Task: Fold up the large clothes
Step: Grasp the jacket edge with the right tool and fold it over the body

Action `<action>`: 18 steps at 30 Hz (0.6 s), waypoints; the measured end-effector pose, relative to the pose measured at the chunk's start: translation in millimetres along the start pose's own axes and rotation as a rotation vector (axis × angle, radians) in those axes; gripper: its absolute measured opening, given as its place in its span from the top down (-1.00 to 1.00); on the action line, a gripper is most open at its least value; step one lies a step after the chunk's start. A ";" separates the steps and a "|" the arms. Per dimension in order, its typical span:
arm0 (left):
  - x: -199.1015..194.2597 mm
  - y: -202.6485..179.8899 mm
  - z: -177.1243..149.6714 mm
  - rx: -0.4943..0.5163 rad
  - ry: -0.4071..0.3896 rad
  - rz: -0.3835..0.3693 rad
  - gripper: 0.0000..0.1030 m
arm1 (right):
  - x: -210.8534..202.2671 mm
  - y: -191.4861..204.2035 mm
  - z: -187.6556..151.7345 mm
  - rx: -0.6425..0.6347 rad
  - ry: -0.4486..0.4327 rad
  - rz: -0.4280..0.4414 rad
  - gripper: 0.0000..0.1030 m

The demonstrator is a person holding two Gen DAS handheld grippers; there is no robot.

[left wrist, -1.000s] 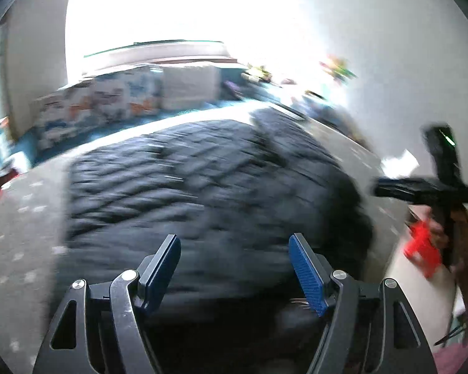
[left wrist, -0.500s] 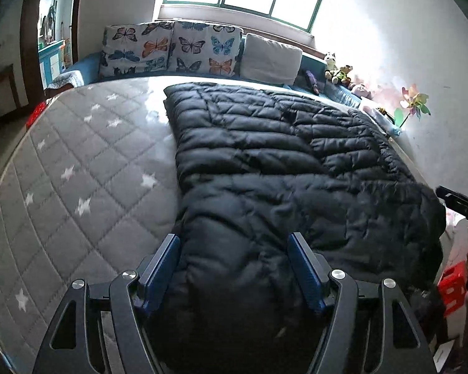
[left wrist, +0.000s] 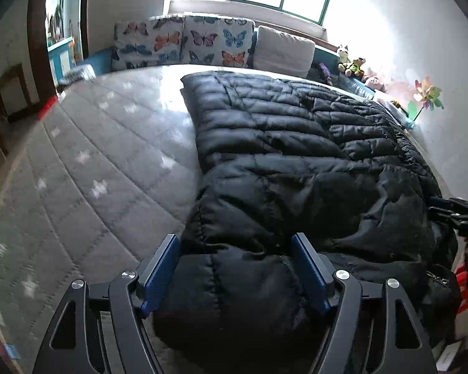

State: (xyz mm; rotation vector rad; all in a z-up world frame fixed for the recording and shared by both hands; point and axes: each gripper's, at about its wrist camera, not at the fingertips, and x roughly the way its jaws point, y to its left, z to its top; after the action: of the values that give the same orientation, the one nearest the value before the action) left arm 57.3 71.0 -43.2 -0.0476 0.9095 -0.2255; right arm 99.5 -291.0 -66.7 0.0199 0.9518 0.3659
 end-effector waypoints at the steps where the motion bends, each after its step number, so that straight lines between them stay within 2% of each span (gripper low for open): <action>1: -7.9 -5.1 3.7 0.014 -0.025 0.012 -0.49 | -5.7 -0.7 1.6 0.007 -0.006 0.008 -0.23; 4: -29.6 -26.2 16.9 0.061 -0.086 0.001 -0.49 | -17.4 -2.6 0.9 0.012 -0.030 0.027 -0.23; 7: -34.7 -57.8 30.6 0.110 -0.106 -0.062 -0.49 | -1.8 -2.6 -6.3 -0.018 0.016 -0.004 -0.23; 10: -25.3 -87.1 40.0 0.148 -0.078 -0.109 -0.49 | 5.5 -7.4 -10.5 -0.007 0.018 0.010 -0.23; 15: 6.9 -143.1 44.1 0.241 -0.001 -0.162 -0.49 | -27.2 -25.9 -1.8 0.044 -0.035 0.078 -0.23; 18: 28.9 -168.6 40.6 0.265 0.055 -0.195 -0.49 | -48.4 -52.9 4.0 0.089 -0.087 0.058 -0.26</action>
State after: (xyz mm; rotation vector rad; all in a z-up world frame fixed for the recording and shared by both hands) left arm 77.1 -101.8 -17.7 0.1160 0.9234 -0.5292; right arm 93.0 -355.4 -35.3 0.1438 0.8818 0.3737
